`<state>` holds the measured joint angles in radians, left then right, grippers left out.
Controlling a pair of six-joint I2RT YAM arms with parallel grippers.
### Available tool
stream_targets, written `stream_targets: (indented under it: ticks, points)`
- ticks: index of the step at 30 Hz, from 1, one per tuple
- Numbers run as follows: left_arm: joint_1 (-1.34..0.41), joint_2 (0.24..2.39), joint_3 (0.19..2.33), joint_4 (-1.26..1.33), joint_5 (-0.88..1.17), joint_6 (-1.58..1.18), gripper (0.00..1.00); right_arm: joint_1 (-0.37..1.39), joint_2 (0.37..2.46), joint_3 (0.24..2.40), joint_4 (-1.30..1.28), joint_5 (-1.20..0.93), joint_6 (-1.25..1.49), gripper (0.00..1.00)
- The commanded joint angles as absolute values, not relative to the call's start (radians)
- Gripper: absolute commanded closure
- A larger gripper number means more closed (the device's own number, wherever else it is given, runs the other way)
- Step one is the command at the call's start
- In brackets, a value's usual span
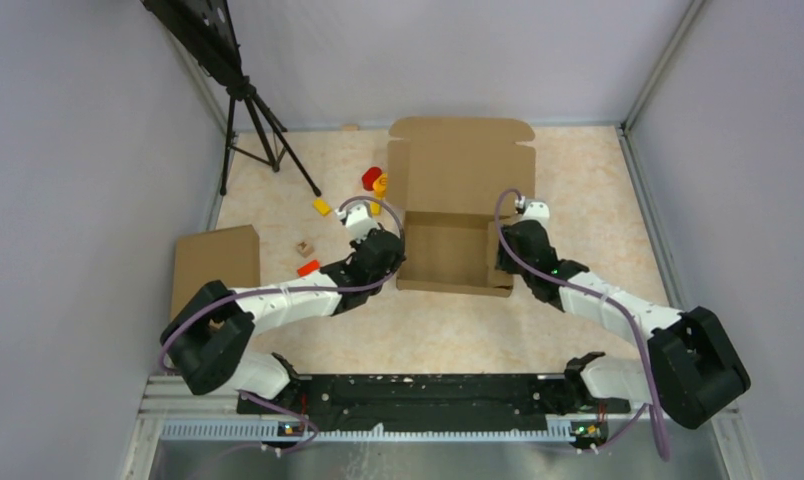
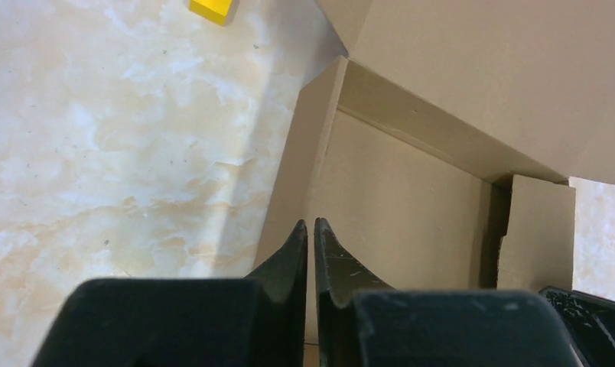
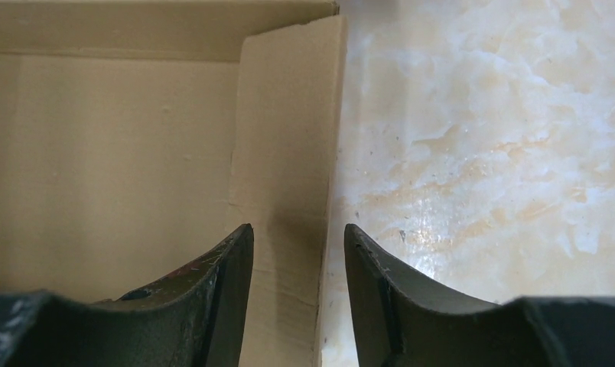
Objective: Fold the paper box
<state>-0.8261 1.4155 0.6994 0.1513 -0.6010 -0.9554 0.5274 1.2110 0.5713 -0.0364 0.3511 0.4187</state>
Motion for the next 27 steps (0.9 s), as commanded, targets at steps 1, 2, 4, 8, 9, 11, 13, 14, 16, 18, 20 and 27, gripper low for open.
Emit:
stream_targets:
  ticks: [1, 2, 4, 8, 9, 11, 13, 14, 16, 18, 20, 27]
  points:
    - [-0.826, 1.348, 0.71, 0.145, -0.638, -0.823, 0.74, 0.534, 1.217, 0.614, -0.068, 0.371, 0.407, 0.53]
    - [-0.82, 1.331, 0.699, 0.169, -0.621, -0.771, 0.56, 0.534, 1.223, 0.615, -0.072, 0.374, 0.407, 0.53]
    - [-0.738, 1.321, 0.69, 0.229, -0.469, -0.703, 0.39, 0.533, 1.228, 0.614, -0.072, 0.369, 0.406, 0.52]
    - [-0.499, 1.383, 0.767, 0.215, -0.109, -0.657, 0.23, 0.518, 1.258, 0.631, -0.08, 0.285, 0.389, 0.52]
    - [-0.47, 1.413, 0.821, 0.18, -0.057, -0.635, 0.19, 0.511, 1.274, 0.644, -0.098, 0.266, 0.387, 0.52]
    - [-0.423, 1.489, 0.946, 0.072, 0.012, -0.608, 0.18, 0.507, 1.307, 0.675, -0.142, 0.257, 0.381, 0.53]
    - [-0.385, 1.56, 1.053, -0.011, 0.101, -0.595, 0.18, 0.506, 1.31, 0.69, -0.178, 0.249, 0.381, 0.52]
    - [-0.371, 1.593, 1.101, -0.047, 0.128, -0.593, 0.18, 0.505, 1.3, 0.689, -0.187, 0.241, 0.385, 0.51]
    - [-0.35, 1.653, 1.176, -0.074, 0.183, -0.582, 0.18, 0.505, 1.272, 0.679, -0.201, 0.238, 0.393, 0.48]
    - [-0.329, 1.704, 1.24, -0.076, 0.201, -0.574, 0.18, 0.505, 1.258, 0.682, -0.226, 0.237, 0.399, 0.46]
    - [-0.312, 1.757, 1.28, -0.064, 0.231, -0.566, 0.18, 0.505, 1.262, 0.698, -0.269, 0.224, 0.412, 0.48]
    - [-0.279, 1.886, 1.389, -0.047, 0.315, -0.556, 0.19, 0.505, 1.176, 0.648, -0.341, 0.212, 0.459, 0.48]
